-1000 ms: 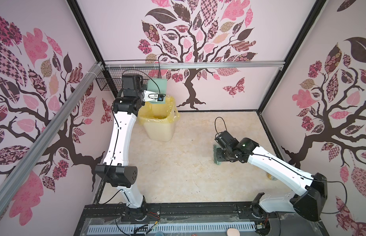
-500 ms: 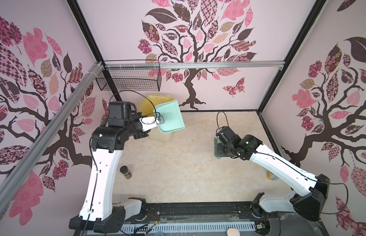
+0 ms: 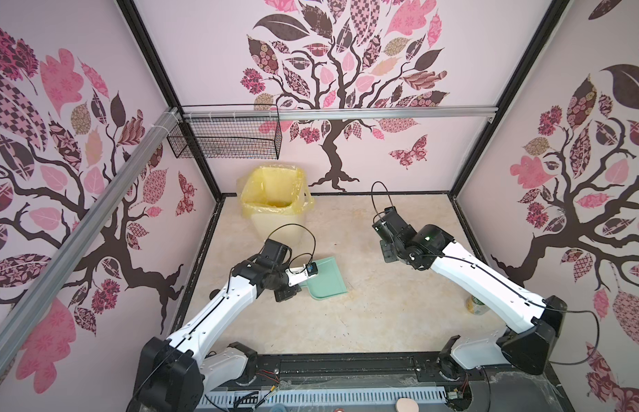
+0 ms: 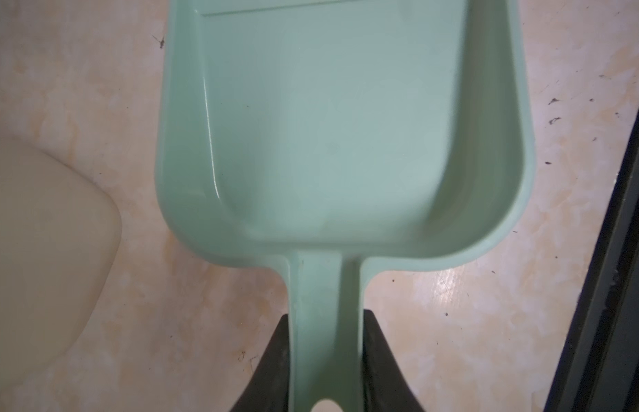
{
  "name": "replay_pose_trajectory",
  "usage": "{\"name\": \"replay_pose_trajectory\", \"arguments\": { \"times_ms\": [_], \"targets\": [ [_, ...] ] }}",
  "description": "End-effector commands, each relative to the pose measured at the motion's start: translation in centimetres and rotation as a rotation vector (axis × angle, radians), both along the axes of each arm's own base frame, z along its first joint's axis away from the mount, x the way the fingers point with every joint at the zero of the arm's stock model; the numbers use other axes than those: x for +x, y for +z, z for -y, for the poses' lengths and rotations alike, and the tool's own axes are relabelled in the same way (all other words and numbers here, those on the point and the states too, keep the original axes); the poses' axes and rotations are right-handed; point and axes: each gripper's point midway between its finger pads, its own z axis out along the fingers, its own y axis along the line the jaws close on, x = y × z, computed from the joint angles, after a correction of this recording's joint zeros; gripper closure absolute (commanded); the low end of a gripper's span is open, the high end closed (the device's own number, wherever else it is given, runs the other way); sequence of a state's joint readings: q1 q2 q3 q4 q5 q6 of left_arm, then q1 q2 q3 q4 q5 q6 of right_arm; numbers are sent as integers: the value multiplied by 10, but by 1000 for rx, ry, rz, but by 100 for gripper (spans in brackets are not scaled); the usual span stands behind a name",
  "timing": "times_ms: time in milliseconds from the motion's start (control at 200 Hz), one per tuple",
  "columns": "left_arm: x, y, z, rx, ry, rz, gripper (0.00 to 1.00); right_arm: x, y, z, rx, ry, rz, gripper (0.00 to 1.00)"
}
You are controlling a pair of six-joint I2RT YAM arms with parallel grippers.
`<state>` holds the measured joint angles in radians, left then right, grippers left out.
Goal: Sweep away the paper scraps from the table
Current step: 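Lower the empty dustpan to the table with the left gripper and open it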
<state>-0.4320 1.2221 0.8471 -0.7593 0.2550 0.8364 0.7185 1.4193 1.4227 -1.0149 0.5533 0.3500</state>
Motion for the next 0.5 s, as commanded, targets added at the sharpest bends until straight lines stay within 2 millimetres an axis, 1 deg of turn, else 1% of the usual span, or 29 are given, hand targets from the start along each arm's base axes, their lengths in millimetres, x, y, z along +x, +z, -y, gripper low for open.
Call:
{"name": "replay_pose_trajectory", "arguments": {
  "times_ms": [0,115,245,335,465,495],
  "targets": [
    [22,-12,13,-41,30,27,100,5,6,4,-33,-15,13,100],
    [29,-37,15,-8,28,-24,100,6,1,4,-45,-22,5,100],
    [26,-62,14,25,32,-101,100,7,-3,4,-62,-23,-4,100],
    [23,-69,14,21,36,-114,100,8,-5,4,-72,-22,-9,100],
    [22,-72,13,28,37,-123,100,10,-8,3,-78,-21,-13,100],
    [21,-72,13,31,36,-127,92,11,-9,3,-79,-21,-14,100]
  ]
}}
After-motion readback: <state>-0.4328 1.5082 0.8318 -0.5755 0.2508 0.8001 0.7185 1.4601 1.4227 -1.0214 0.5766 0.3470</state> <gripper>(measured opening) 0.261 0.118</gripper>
